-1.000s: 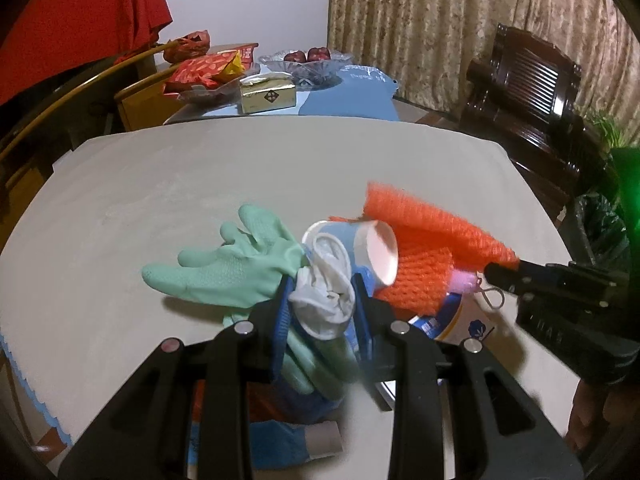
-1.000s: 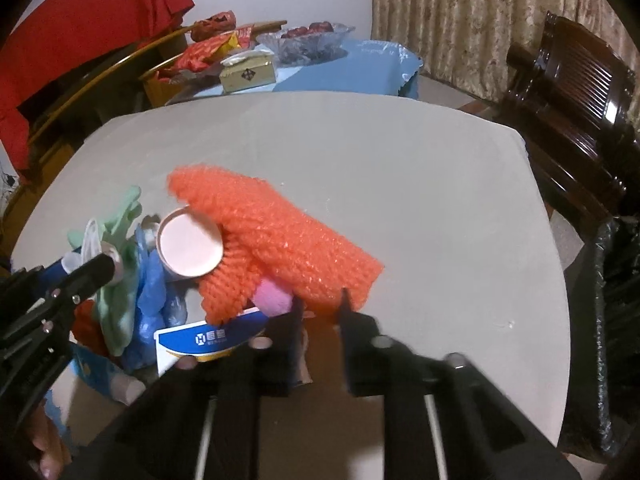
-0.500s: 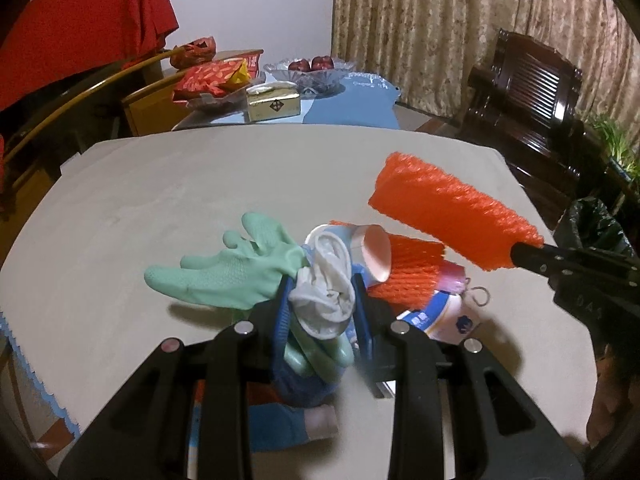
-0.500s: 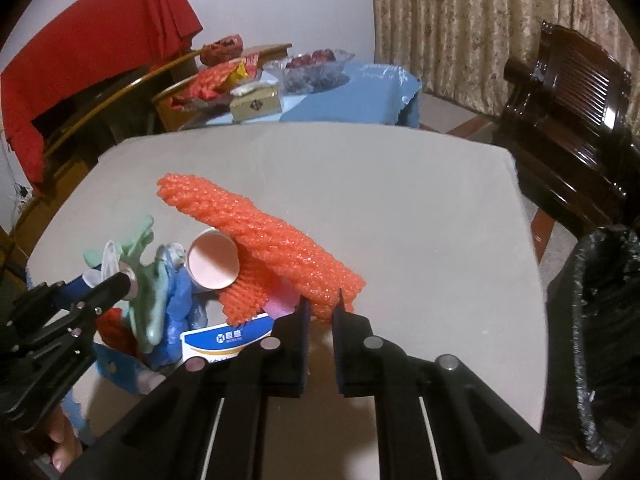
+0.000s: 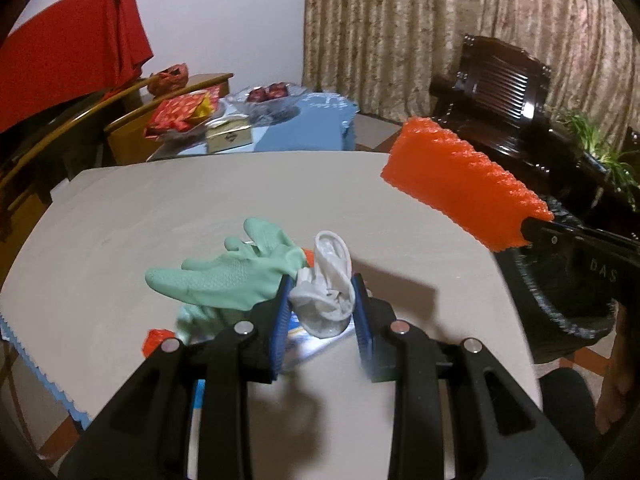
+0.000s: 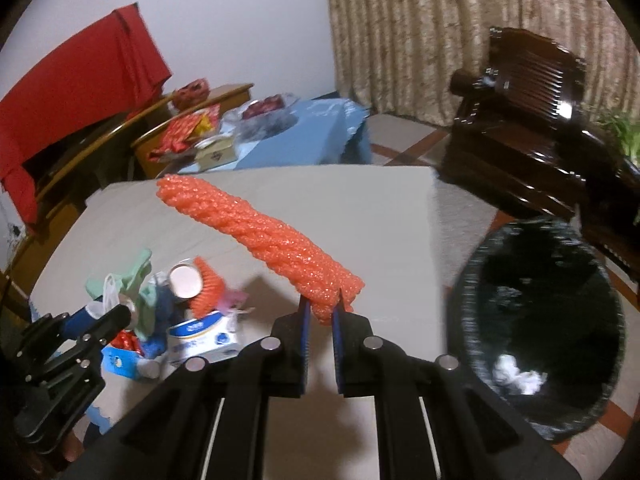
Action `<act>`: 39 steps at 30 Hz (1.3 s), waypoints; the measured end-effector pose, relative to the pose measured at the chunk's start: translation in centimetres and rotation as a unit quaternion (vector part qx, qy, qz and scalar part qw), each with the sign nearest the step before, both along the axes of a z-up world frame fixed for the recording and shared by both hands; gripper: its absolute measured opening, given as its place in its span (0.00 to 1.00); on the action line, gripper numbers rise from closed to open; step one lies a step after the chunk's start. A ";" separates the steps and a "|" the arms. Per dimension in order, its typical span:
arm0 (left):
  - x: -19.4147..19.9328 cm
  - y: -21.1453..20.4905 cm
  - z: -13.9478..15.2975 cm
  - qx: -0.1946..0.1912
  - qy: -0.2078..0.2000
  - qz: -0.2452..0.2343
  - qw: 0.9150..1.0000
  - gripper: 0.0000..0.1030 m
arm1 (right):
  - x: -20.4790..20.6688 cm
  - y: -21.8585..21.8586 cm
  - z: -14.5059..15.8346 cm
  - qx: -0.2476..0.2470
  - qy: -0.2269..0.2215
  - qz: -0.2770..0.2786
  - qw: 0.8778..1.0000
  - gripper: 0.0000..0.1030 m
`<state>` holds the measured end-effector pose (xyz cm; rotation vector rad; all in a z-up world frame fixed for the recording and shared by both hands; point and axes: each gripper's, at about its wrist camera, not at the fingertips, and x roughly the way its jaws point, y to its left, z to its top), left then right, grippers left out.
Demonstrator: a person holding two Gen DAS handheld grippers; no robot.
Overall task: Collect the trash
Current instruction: 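Carry the orange sleeve and green glove bundle over the bin and release both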
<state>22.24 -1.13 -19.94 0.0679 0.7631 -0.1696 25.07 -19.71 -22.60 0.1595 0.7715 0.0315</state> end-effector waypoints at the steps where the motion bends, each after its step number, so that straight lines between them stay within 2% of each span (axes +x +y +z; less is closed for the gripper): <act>1: -0.4 -0.9 0.4 -0.002 -0.001 -0.004 1.000 0.27 | -0.7 -1.3 0.4 0.001 -0.003 -0.010 1.000 0.10; 11: -3.3 -9.8 2.2 -0.002 -0.008 -0.063 0.998 0.27 | -5.1 -9.5 1.4 0.000 -0.011 -0.074 0.997 0.10; 22: -4.9 -19.3 1.9 -0.006 -0.007 -0.132 0.991 0.27 | -8.7 -18.4 0.4 0.012 -0.008 -0.146 0.989 0.10; 29: -4.9 -25.1 1.1 -0.012 -0.005 -0.178 0.984 0.27 | -9.1 -23.2 -2.2 0.022 0.010 -0.178 0.984 0.10; 39: -2.4 -31.9 -3.1 -0.008 0.027 -0.231 0.973 0.27 | -8.2 -28.3 -6.6 0.033 0.045 -0.213 0.975 0.10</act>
